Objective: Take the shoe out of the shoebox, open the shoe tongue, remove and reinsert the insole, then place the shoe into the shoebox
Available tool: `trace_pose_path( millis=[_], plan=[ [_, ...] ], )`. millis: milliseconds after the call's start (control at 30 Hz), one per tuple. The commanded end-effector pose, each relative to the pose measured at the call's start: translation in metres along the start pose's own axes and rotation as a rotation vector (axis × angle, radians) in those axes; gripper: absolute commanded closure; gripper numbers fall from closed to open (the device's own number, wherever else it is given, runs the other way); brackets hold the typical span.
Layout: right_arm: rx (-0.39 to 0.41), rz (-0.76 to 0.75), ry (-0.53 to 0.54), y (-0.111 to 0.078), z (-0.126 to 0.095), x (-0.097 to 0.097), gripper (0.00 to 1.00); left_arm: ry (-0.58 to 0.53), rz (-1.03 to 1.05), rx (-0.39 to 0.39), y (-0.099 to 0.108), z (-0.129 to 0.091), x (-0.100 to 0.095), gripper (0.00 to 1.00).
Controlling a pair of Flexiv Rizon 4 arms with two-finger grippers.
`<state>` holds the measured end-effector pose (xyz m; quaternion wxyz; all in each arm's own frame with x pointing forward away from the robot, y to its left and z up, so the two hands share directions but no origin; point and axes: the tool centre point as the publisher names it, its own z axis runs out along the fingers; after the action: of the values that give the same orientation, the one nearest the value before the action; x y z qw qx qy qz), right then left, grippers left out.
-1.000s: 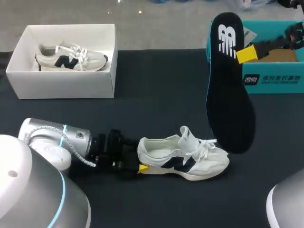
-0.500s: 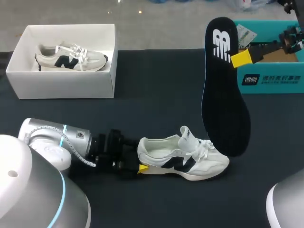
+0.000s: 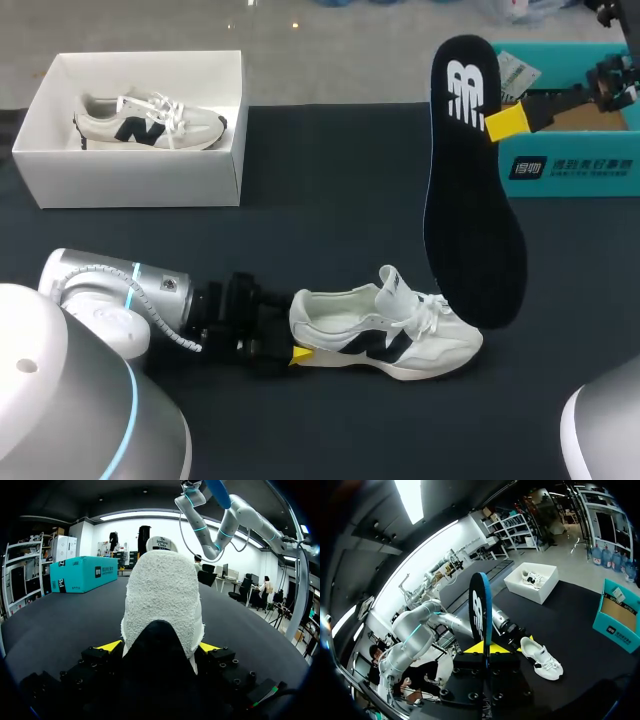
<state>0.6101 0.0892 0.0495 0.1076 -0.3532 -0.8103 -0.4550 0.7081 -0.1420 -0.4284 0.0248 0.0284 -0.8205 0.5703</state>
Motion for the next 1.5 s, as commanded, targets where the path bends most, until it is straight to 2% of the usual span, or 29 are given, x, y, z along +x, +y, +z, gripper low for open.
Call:
trace_pose_path(
  millis=[33,267,300,367,400,433,733,1033,1200,1367,1500],
  plan=[
    [0.005,0.001,0.001,0.002,0.001,-0.001,1.0,-0.001,0.0,-0.002,0.002,-0.001,0.001,1.0],
    [0.005,0.001,0.001,0.002,0.001,-0.001,1.0,-0.001,0.012,-0.012,0.001,-0.002,0.001,1.0],
    [0.005,0.001,0.001,0.002,0.001,-0.001,1.0,-0.001,0.02,-0.048,0.001,-0.002,0.001,0.94],
    [0.005,0.001,0.001,0.002,0.001,-0.001,1.0,0.01,0.027,-0.064,0.0,-0.001,0.0,0.57],
    [0.005,0.001,0.001,0.002,0.001,-0.001,1.0,0.017,0.034,-0.077,0.0,-0.001,-0.001,0.14],
    [0.005,0.001,0.001,0.002,0.001,-0.001,1.0,0.013,0.037,-0.096,-0.002,-0.001,-0.001,0.0],
    [0.005,0.001,0.001,0.002,0.001,-0.001,1.0,0.03,0.037,-0.179,-0.009,-0.004,-0.004,0.0],
    [0.005,0.001,0.001,0.002,0.001,-0.001,1.0,0.062,0.038,-0.356,-0.014,-0.014,-0.003,0.0],
    [0.005,0.001,0.001,0.002,0.001,-0.001,1.0,0.129,0.024,-0.484,-0.02,-0.018,-0.001,0.0],
    [0.005,0.001,0.001,0.002,0.001,-0.001,1.0,0.15,0.022,-0.603,-0.024,-0.019,-0.002,0.0],
    [0.005,0.001,0.001,0.002,0.001,-0.001,1.0,0.157,0.025,-0.751,-0.027,-0.02,-0.003,0.0]
  ],
)
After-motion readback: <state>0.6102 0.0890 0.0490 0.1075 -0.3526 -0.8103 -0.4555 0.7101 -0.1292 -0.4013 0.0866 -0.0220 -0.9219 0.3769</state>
